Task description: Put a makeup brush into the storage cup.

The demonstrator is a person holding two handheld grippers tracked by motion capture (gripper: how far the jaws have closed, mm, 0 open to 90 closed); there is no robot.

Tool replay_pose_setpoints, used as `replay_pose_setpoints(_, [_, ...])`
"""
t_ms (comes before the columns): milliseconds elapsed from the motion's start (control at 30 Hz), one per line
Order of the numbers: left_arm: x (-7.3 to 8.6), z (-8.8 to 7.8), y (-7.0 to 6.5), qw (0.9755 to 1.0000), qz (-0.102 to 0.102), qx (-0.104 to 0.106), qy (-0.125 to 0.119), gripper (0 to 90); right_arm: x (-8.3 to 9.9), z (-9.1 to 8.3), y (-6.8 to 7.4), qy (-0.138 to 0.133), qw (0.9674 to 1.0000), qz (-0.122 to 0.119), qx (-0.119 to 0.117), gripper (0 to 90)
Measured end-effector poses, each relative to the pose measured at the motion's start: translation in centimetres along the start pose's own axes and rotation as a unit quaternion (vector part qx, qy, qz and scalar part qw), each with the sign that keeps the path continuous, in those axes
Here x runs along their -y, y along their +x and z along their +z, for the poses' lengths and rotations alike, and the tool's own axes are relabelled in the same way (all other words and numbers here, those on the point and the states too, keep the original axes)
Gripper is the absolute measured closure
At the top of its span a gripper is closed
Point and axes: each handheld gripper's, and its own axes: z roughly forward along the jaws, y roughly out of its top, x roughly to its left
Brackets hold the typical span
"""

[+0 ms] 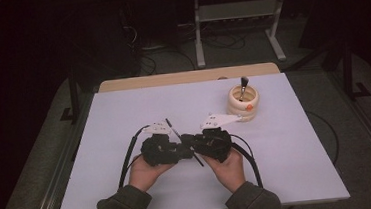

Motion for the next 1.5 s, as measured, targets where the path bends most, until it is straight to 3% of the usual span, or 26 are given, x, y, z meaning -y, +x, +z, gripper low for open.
replay_pose_setpoints(433, [0.22,-0.28,0.44,0.9999,-0.002,-0.011,0.004,78.6,0.22,-0.11,0.48,-0.007,0.9998,-0.019,0.007,84.8])
replay_pose_setpoints(633, [0.26,-0.50,0.57,0.9997,-0.016,-0.020,0.001,85.1,0.15,-0.40,0.49,-0.009,0.9994,-0.034,0.006,84.4])
replay_pose_setpoints(767, [0.21,-0.48,0.52,0.9997,-0.009,-0.023,0.008,85.4,0.10,-0.42,0.36,-0.004,0.9994,-0.034,0.001,82.8])
replay_pose_setpoints(1000, [0.21,-0.38,0.23,0.9992,0.002,-0.035,0.021,85.4,-0.19,-0.46,0.15,0.018,0.9993,-0.033,-0.008,71.3])
replay_pose_setpoints(1200, [0.18,-0.23,-0.04,0.9983,0.018,-0.045,0.033,85.4,-0.34,-0.31,0.12,0.028,0.9989,-0.035,-0.010,72.4])
replay_pose_setpoints(1500, [0.24,-0.17,-0.31,0.9974,0.033,-0.050,0.041,85.3,-0.34,-0.04,0.03,0.040,0.9984,-0.034,-0.023,83.7])
